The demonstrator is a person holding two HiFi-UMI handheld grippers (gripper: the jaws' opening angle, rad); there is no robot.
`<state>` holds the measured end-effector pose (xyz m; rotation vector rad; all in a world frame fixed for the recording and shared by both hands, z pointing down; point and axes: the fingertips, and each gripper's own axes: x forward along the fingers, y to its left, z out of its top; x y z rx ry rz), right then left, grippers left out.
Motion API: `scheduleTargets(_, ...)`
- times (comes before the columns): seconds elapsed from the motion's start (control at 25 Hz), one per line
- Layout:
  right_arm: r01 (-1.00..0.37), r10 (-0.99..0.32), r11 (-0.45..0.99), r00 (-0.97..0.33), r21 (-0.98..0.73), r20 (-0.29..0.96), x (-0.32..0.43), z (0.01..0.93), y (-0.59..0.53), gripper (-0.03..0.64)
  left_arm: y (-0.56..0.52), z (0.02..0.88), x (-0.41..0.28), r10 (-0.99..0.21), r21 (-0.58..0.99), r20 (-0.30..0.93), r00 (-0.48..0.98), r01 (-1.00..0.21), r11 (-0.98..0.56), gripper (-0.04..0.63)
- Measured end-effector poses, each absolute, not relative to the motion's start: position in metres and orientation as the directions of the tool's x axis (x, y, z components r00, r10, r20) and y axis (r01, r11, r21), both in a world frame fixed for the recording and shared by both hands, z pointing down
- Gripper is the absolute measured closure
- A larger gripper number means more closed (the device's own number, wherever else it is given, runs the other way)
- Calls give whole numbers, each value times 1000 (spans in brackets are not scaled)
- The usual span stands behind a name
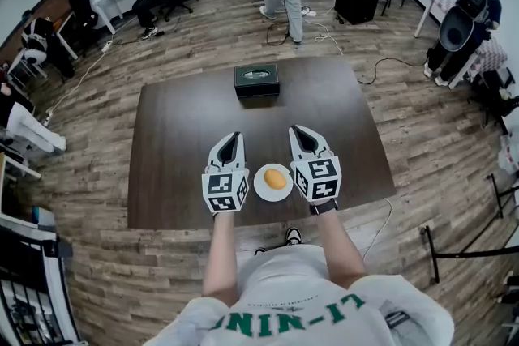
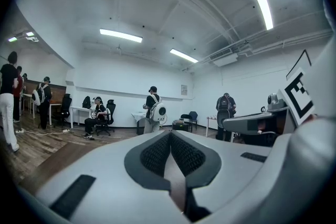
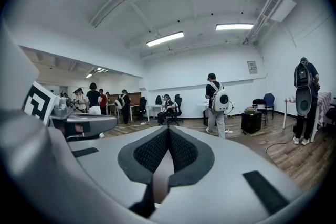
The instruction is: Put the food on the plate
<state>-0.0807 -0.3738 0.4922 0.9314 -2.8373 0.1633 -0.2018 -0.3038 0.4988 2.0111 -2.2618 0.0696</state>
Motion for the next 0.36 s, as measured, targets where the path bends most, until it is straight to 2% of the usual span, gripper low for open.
scheduleTargets(0.36, -519, -507, 855, -842, -21, 183, -95, 503, -363, 604, -292, 485, -207, -989, 111, 70, -128, -985, 135, 580)
